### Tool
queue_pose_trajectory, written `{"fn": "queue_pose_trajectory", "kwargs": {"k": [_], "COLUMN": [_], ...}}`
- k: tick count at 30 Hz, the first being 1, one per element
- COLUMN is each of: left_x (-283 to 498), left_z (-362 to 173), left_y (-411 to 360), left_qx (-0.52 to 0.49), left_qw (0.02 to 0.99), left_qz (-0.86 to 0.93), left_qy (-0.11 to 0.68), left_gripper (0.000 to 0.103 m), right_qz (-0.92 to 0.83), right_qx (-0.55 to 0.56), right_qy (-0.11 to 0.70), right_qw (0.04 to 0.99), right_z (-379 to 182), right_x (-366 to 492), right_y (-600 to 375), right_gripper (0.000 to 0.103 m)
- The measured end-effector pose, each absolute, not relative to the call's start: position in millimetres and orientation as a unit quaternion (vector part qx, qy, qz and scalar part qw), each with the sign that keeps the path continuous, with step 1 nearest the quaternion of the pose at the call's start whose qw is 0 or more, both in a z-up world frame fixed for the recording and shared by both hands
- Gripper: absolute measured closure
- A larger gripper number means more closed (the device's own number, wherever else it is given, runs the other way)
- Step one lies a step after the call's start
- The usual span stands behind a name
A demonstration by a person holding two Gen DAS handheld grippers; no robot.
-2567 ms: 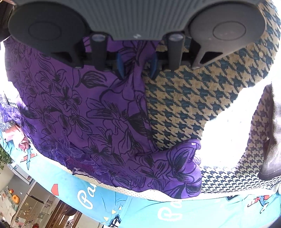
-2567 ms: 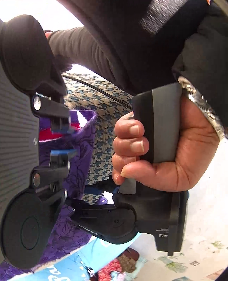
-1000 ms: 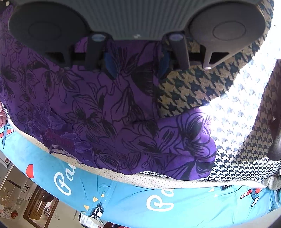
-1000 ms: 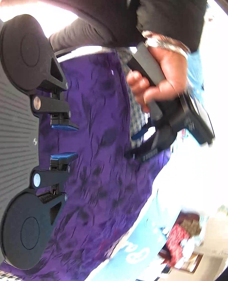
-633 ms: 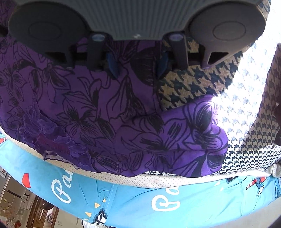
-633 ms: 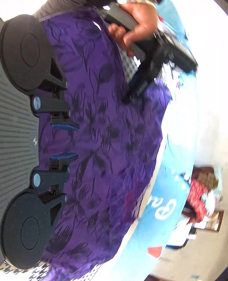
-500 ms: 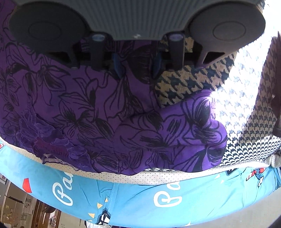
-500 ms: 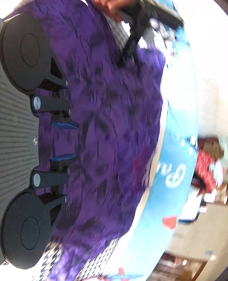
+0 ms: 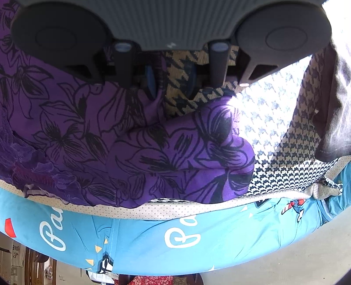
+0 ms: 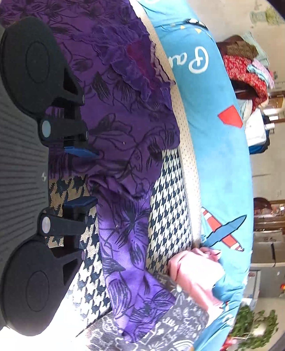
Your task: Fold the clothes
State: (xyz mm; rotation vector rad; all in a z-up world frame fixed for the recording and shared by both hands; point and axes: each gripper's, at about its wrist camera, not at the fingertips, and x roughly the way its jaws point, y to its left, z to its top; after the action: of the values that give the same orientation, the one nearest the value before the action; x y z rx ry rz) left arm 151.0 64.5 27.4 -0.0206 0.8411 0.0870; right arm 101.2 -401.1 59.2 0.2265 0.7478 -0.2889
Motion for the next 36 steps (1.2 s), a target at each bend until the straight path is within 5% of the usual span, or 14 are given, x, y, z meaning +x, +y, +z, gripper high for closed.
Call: {"fn": "queue_pose_trajectory", "kwargs": {"k": [5,10,13,16,23,36], "left_x": [156,160,163,166,171,174], "left_z": [28,26,25,24,23,32], "left_y": [73,70,69,68,69,79], "left_qx": [-0.075,-0.076,-0.072,-0.068,-0.061,-0.039], "left_qw": [0.912,0.913,0.915,0.916,0.919,0.931], "left_qz": [0.006,-0.003,0.000,0.002,0.019,0.098], "left_qy": [0.404,0.400,0.398,0.396,0.389,0.349], "left_gripper": [0.074,0.056,0.055,0.059,0.085,0.084], "right_qz": [-0.141,-0.144,-0.149,-0.154,-0.165,-0.166], "right_qx": [0.170,0.166,0.168,0.168,0.161,0.147], "right_qy": [0.369,0.364,0.361,0.356,0.349,0.341], "right_qw": [0.903,0.905,0.905,0.906,0.908,0.913], "right_z": [51,48,47,47,48,53], "right_x": [110,118,122,124,125,126], "right_y": [-416,-412,-411,-410,-408,-407], "right_gripper": [0.065,0.064,0.065,0.072,0.085,0.085]}}
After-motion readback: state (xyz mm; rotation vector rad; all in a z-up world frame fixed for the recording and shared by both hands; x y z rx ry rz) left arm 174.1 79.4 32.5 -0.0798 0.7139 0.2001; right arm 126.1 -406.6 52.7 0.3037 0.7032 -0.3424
